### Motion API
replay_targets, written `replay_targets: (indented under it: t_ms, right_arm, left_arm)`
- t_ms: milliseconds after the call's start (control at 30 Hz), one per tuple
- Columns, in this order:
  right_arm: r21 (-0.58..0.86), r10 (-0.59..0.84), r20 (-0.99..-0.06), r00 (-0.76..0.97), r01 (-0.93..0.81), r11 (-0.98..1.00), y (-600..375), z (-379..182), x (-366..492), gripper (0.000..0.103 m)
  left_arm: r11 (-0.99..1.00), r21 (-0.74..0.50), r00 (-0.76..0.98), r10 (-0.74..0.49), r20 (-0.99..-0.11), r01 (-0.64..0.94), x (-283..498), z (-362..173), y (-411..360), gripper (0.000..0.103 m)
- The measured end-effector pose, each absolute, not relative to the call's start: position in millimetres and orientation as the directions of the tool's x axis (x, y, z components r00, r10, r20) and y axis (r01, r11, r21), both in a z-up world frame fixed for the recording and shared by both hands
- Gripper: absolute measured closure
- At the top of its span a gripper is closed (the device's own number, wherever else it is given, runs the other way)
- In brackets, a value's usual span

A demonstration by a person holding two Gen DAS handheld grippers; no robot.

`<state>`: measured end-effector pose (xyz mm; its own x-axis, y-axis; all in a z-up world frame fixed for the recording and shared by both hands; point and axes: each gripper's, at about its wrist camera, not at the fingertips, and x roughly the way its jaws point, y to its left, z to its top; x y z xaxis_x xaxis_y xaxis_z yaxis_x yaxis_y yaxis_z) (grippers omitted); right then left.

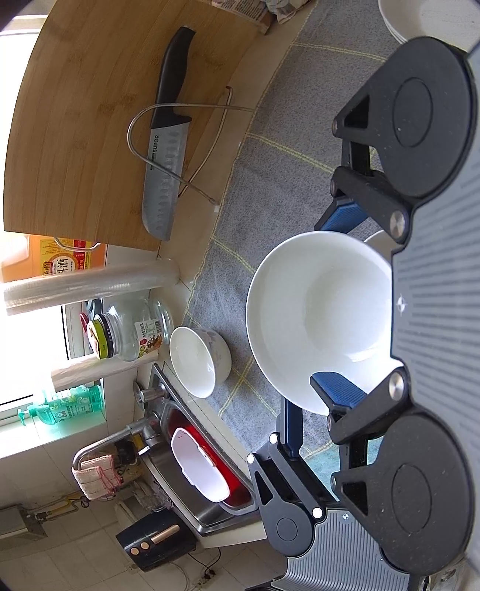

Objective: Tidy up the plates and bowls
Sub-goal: 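Lower the bowl onto the top plate of the stack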

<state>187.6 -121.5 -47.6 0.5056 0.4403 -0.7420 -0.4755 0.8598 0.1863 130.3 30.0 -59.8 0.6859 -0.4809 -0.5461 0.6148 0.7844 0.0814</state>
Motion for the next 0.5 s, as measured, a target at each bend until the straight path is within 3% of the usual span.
replay_targets:
  t_ms: [500]
  right_arm:
    - [0.216,0.418,-0.766,0.488,-0.417,0.883,-135,-66,168,0.019]
  left_arm:
    - [0.745,0.067,0.622,-0.500,-0.603,0.664,116,-72,19,0.015]
